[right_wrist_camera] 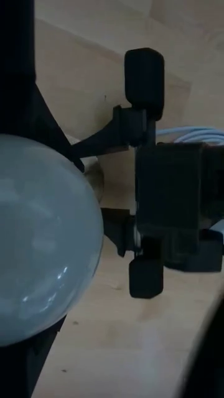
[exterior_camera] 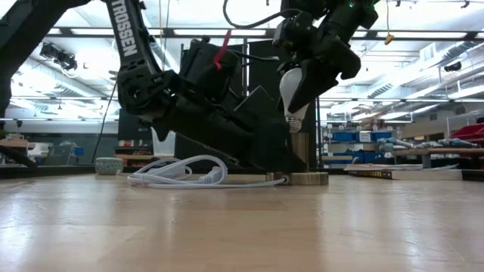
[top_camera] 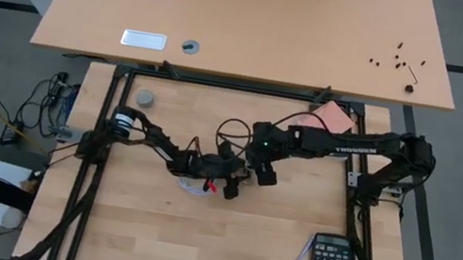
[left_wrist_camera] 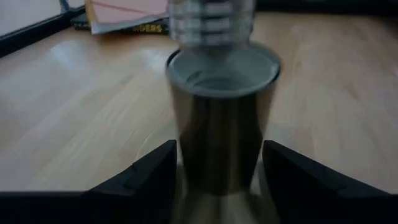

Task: Screw lightbulb
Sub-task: Insert the lightbulb into the lamp

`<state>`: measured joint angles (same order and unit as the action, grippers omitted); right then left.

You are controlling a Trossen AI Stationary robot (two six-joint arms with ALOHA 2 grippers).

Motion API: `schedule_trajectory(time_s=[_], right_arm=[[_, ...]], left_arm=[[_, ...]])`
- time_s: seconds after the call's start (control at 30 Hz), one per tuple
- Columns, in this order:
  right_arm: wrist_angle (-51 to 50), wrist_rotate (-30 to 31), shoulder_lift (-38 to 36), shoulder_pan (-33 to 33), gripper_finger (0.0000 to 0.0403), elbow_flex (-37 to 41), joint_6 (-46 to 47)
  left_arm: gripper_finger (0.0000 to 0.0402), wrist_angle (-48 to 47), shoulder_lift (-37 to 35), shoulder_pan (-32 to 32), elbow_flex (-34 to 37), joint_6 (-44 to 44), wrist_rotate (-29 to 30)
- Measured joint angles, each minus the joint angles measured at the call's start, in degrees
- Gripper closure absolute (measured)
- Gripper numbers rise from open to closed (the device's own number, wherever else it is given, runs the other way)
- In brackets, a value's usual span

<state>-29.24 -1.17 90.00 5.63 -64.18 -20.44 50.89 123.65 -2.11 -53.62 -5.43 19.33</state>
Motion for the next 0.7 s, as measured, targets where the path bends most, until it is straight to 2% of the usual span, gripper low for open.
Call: schedule_trajectory(time_s=[0.3, 0.43, 0.7], right_arm=[[1.0, -3.0, 0.0, 0.9, 0.0132, 2.7, 1.1], [3.7, -2.9, 0.0, 0.9, 0.0132, 5.3, 0.9], [4.1, -2.8, 0.0, 0.9, 0.0138, 5.3, -0.4]], left_arm=[[0.0205, 2.3, 0.5, 0.1, -0.4, -0.2, 1.0], [0.0209, 2.4, 0.5, 0.2, -0.4, -0.6, 0.8], [0.0210, 2.5, 0.5, 0.2, -0.4, -0.8, 0.5]])
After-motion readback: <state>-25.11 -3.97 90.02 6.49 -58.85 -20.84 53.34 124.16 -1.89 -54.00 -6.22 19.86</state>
